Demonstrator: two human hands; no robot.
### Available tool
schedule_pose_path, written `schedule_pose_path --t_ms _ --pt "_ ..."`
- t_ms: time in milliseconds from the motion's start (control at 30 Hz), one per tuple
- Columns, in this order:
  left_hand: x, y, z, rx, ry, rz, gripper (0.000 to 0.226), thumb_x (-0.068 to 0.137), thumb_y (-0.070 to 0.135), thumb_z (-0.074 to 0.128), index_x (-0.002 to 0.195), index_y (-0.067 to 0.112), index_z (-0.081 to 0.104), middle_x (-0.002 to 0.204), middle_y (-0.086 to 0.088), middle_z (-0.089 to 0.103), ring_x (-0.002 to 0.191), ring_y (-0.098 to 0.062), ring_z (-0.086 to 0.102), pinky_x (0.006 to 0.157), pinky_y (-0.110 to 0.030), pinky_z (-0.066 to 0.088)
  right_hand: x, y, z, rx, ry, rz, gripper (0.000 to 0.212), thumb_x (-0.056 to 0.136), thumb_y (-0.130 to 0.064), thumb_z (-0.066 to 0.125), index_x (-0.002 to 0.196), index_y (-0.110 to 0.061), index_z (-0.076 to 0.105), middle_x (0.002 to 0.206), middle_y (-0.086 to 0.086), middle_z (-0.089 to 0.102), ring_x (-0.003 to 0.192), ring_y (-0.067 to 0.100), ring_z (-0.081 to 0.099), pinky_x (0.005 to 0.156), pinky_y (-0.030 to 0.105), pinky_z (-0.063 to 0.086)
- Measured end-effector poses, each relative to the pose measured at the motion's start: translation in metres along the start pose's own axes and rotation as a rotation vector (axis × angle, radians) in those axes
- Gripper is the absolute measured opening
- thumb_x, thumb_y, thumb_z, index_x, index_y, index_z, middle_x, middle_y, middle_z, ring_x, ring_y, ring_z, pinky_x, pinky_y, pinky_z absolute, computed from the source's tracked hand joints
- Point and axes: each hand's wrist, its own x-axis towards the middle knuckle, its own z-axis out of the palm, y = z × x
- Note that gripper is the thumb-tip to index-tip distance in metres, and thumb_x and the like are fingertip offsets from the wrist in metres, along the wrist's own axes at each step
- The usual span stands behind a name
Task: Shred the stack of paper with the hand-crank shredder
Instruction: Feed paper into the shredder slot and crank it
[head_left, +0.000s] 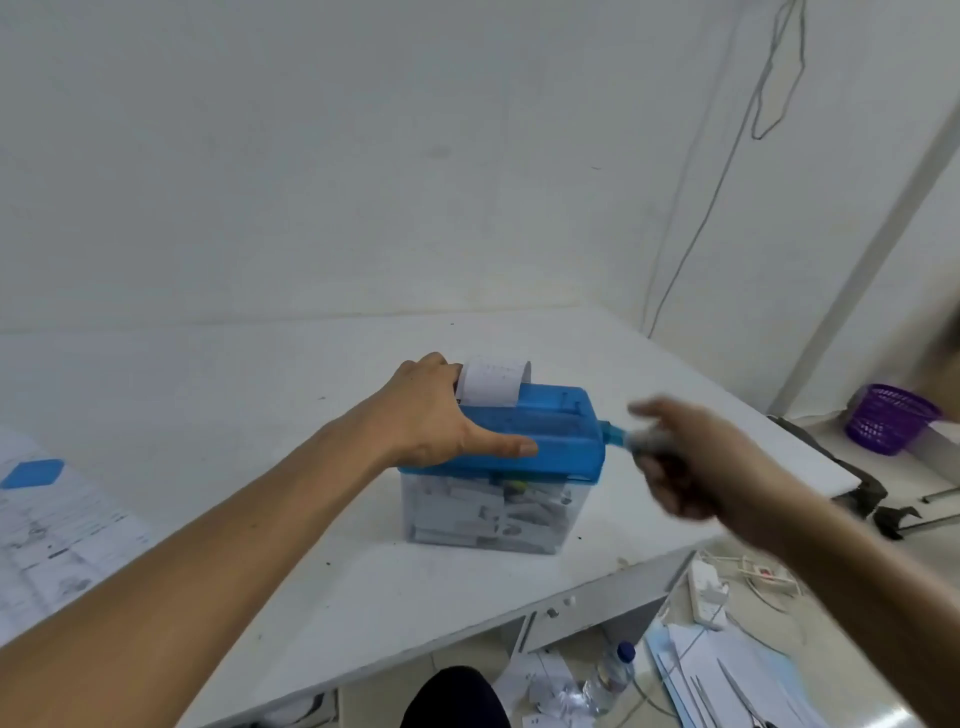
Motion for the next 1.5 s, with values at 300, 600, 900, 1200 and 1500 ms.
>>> schedule_pose_path --t_ms 300,600,900,1200,1500 --pt "0.000 0.005 0.010 0.025 0.034 0.134 0.083 0.051 0.084 0.077 0.117 0.039 0.053 0.106 0.017 0.046 0.105 -0.007 0.046 0.087 -0.030 0.050 0.086 -0.034 -0.017 -0.099 0.269 -0.167 0.044 0.088 -0.040 0.072 0.059 -0.011 0.055 0.049 0.005 0.055 0.045 0.017 0.046 0.047 0.026 0.035" --pt "0.000 0.006 0.012 0.055 0.057 0.070 0.095 0.050 0.090 0.072 0.120 0.030 0.051 0.104 0.017 0.041 0.105 -0.008 0.044 0.091 -0.034 0.053 0.142 0.039 0.019 -0.081 0.245 -0.054 0.038 0.089 -0.011 0.067 0.058 -0.008 0.045 0.059 0.011 0.047 0.057 0.020 0.041 0.055 0.033 0.034" --pt "-0.001 0.015 0.009 0.099 0.026 -0.012 0.108 0.042 0.097 0.066 0.125 0.028 0.052 0.106 0.012 0.042 0.111 -0.011 0.041 0.097 -0.041 0.050 0.056 0.061 0.027 -0.102 0.109 0.055 0.031 0.105 -0.019 0.041 0.081 -0.012 0.059 0.051 0.002 0.058 0.038 0.009 0.044 0.041 0.021 0.035" --pt "-0.001 0.015 0.009 0.004 0.061 0.029 0.092 0.043 0.089 0.075 0.112 0.030 0.054 0.105 0.008 0.046 0.092 -0.007 0.053 0.079 -0.033 0.057 0.030 -0.009 -0.022 -0.218 0.128 -0.120 0.050 0.091 -0.043 0.070 0.059 -0.007 0.055 0.047 0.000 0.050 0.039 0.013 0.039 0.045 0.024 0.035" --pt "0.011 0.013 0.006 0.164 0.009 0.085 0.106 0.047 0.096 0.064 0.136 0.039 0.053 0.104 0.012 0.045 0.101 -0.012 0.050 0.086 -0.040 0.058 0.055 -0.019 -0.018 -0.427 0.150 -0.179 0.024 0.096 -0.037 0.065 0.100 -0.013 0.062 0.093 0.004 0.071 0.071 0.015 0.072 0.052 0.026 0.058"
